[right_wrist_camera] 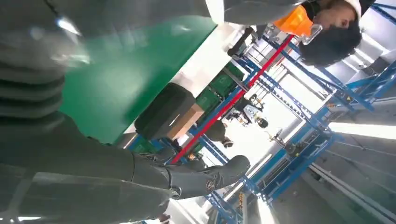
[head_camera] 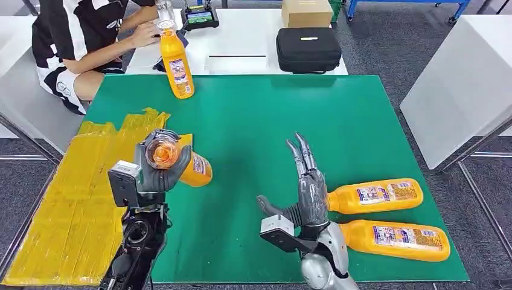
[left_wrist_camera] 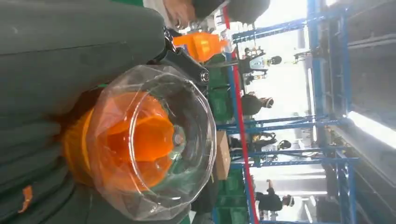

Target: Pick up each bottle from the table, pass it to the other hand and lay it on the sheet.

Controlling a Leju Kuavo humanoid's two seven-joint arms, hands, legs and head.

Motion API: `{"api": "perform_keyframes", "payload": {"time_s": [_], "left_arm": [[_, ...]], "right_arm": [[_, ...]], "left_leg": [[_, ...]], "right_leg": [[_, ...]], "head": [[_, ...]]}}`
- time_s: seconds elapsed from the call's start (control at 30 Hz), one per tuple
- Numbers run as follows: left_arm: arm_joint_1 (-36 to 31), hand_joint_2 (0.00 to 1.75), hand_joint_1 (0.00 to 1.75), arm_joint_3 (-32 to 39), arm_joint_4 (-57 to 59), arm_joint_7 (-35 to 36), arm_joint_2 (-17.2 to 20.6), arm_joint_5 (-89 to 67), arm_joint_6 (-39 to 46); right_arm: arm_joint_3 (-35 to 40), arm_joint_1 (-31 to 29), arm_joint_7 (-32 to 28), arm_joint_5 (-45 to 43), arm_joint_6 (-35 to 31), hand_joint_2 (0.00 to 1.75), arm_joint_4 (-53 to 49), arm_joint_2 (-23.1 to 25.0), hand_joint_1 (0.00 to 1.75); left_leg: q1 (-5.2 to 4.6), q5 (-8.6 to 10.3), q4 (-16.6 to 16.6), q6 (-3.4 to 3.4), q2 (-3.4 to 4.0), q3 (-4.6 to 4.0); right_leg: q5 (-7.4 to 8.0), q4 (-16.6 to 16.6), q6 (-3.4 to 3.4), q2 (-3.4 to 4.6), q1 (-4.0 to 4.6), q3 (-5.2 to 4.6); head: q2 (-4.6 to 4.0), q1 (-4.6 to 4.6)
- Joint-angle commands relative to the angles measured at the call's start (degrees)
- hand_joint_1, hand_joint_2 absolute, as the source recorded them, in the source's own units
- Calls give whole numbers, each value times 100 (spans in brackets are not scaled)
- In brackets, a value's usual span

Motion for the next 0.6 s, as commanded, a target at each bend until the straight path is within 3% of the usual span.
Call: {"api": "perform_keyframes", "payload": {"time_s": [0.03, 0.27, 0.33, 0.47, 0.6], "left_arm": [[-259, 175, 175, 79, 221, -169, 32, -712, 786], [-386, 175, 175, -84, 486, 60, 134, -2325, 1995], [-481, 175, 175, -157, 700, 475, 178, -3222, 2323], [-696, 175, 175, 49, 1289, 1476, 8, -5804, 2348], [-863, 175, 175, -99, 1869, 2457, 72, -7654, 2348]], "right_arm": [[-54, 56, 17, 60, -44, 175, -45, -92, 0], [-100, 141, 23, 154, -44, 175, -91, -44, 0], [-98, 141, 45, 178, -44, 175, -101, -52, 0], [-87, 158, 128, 237, -44, 175, -154, -80, 0], [-46, 161, 194, 256, -43, 175, -192, -134, 0]], "left_leg": [[5, -7, -1, -18, -6, 17], [2, -2, -3, -14, -8, 12], [6, -8, -2, -23, -10, 25], [3, -3, -5, -17, -12, 21], [3, -5, -5, -19, -10, 26]], "right_leg": [[-9, -3, 2, -16, 4, 21], [-6, -3, 1, -16, 1, 15], [-11, -4, 2, -22, 5, 30], [-7, -5, 2, -21, 2, 24], [-9, -6, 2, -20, 3, 28]], "head": [[0, 0], [0, 2], [0, 0], [0, 0], [0, 0]]}}
